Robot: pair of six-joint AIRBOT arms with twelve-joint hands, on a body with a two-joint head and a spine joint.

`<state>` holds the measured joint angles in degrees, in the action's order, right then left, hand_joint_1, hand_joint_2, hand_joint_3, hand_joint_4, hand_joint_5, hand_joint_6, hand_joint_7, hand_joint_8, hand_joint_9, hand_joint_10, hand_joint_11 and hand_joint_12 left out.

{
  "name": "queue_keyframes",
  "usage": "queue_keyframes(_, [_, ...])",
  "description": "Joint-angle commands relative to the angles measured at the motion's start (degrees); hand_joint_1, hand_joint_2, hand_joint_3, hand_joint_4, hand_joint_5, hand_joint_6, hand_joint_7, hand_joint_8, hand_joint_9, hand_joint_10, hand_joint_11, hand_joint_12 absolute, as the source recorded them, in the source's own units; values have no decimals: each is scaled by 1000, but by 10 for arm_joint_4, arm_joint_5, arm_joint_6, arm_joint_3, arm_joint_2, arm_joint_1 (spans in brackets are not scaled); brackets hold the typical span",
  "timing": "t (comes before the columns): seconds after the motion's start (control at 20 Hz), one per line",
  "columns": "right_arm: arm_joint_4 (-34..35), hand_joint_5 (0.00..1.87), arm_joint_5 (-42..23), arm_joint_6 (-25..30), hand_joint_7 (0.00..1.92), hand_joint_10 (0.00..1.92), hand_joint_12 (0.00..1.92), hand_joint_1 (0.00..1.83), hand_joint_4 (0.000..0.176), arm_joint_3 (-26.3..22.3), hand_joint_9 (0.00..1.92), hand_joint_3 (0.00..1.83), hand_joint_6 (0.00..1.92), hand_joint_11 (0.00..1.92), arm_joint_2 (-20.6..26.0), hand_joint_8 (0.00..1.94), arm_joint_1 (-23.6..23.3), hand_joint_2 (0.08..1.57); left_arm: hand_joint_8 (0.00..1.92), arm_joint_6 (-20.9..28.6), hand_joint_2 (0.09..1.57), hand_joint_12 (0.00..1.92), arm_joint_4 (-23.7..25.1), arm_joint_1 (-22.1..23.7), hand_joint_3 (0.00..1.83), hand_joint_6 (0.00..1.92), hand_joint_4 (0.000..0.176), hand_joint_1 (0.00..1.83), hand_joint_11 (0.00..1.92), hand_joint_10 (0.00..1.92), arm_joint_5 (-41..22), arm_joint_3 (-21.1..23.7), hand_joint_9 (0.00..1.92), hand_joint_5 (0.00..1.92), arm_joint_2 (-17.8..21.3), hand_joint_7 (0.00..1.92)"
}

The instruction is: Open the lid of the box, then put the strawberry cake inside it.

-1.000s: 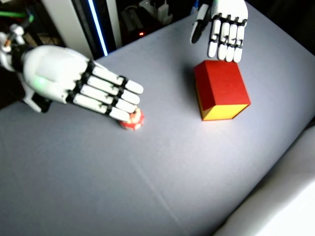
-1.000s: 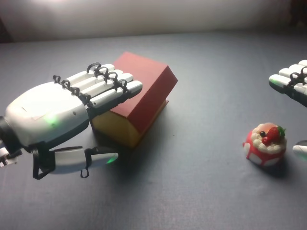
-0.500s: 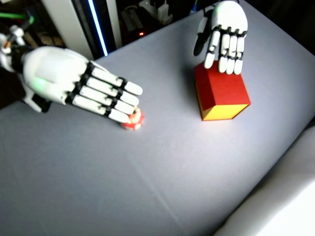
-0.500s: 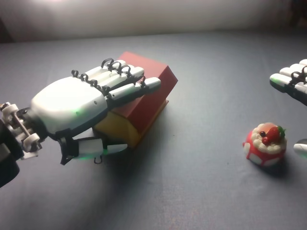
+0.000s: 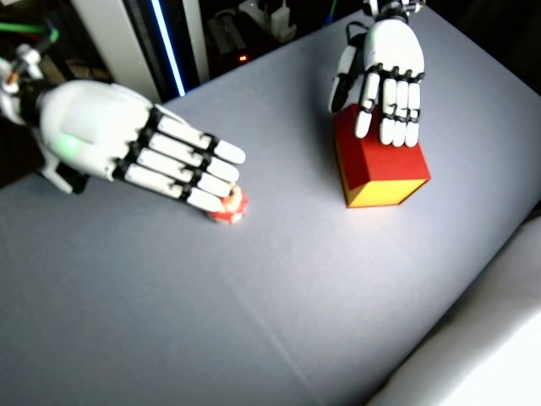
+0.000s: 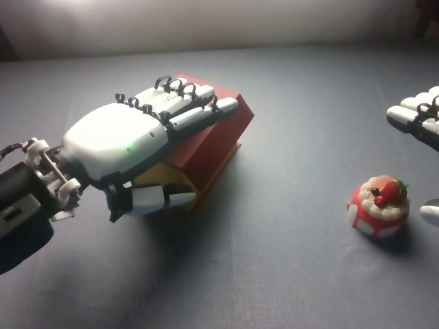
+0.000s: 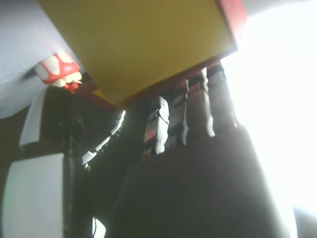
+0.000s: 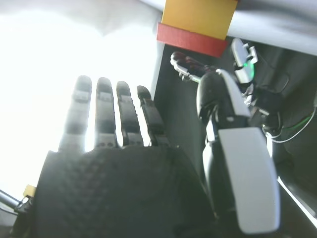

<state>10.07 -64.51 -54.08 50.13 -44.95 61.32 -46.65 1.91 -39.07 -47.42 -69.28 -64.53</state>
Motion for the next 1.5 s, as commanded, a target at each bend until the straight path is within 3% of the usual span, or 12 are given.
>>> queue_keyframes(0.0, [3,0,-73,5,0,0,0,474,0,2,0,1,0,0,0,0,0,1323,0,-2,1154,0,-4,8,0,0,158,894,0,0,-61,-2,0,0,-2,0])
queue_keyframes(0.3, [3,0,-74,10,0,0,0,464,0,4,0,2,0,0,-2,0,2,1327,0,-8,1103,0,-4,19,0,0,152,1160,0,0,-45,-10,0,0,-10,0])
queue_keyframes(0.45, [3,0,-74,11,0,0,0,477,0,4,0,0,0,0,-3,0,3,1324,0,-8,1117,0,-12,21,0,0,113,1063,0,0,-50,-13,0,0,-15,0])
queue_keyframes(0.6, [4,0,-74,12,0,0,0,467,0,4,0,2,0,0,-3,0,3,1329,0,-8,1135,0,-17,21,0,0,114,1011,0,0,-60,-13,0,0,-17,0])
queue_keyframes(0.7, [4,0,-74,12,0,0,0,471,0,4,0,4,0,0,-3,0,4,1333,0,-8,1149,0,-26,18,4,0,98,1001,0,0,-76,-11,0,0,-17,0])
queue_keyframes(0.8, [4,0,-75,13,0,0,0,485,0,4,0,3,0,0,-3,0,5,1336,0,-8,1166,0,-33,17,11,0,106,965,0,0,-86,-11,0,0,-16,0])
queue_keyframes(0.9, [4,0,-76,14,0,0,0,496,0,4,0,3,0,0,-3,0,5,1337,0,-8,1218,0,-42,16,31,0,137,883,0,0,-92,-13,0,0,-16,0])
queue_keyframes(0.95, [4,0,-77,15,0,0,0,492,0,4,0,3,0,0,-3,0,6,1337,0,-8,1243,0,-48,16,36,0,168,850,0,0,-97,-14,0,0,-16,0])
queue_keyframes(1.1, [4,0,-77,15,0,0,0,504,0,4,0,0,0,0,-3,0,6,1332,0,-8,1267,0,-58,16,23,0,131,783,0,0,-112,-15,0,0,-15,0])
queue_keyframes(1.2, [5,0,-77,15,0,0,0,542,0,4,0,0,0,0,-4,0,6,1328,0,-8,1248,0,-69,16,6,0,151,819,0,0,-125,-15,0,0,-14,0])
queue_keyframes(1.4, [5,0,-78,16,0,0,0,519,0,5,0,0,0,0,-5,0,7,1327,0,-8,1300,14,-89,16,19,0,150,715,28,0,-153,-17,0,0,-10,0])
queue_keyframes(1.45, [6,0,-78,16,0,0,0,559,0,5,0,0,0,0,-5,0,7,1323,0,-8,1314,2,-94,17,20,0,171,684,5,0,-161,-17,0,0,-8,0])
